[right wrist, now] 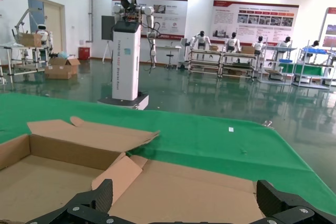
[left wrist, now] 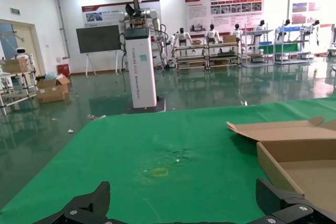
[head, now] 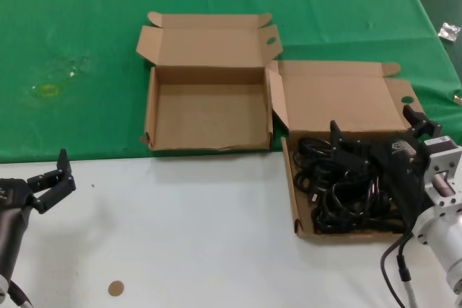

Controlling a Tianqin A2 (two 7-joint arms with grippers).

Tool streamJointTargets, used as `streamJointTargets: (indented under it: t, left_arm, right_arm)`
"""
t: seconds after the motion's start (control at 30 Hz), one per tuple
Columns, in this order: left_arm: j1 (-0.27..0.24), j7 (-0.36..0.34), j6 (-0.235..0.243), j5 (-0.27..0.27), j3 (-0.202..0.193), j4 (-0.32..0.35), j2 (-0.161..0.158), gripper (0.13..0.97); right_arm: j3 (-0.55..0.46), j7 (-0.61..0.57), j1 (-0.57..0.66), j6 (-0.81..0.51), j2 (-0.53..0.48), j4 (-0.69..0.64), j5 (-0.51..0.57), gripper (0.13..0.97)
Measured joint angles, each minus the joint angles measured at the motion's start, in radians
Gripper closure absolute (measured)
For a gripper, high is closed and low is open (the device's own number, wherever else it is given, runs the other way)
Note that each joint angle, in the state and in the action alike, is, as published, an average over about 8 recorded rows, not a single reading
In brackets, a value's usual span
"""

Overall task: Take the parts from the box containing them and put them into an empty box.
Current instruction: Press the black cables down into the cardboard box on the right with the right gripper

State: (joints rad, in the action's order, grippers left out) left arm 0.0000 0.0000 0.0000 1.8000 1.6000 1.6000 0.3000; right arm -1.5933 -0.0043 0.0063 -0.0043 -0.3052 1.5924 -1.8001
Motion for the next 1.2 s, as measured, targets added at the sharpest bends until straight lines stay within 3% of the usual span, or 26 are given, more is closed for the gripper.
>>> streamJointTargets:
  t: [1.2]
  left_arm:
    - [0.0,0.0,0.0,0.0,0.0,0.0,0.0,0.156]
  right_arm:
    - [-0.001,-0.001,0.0,0.0,0.001,0.001,0.001,0.129]
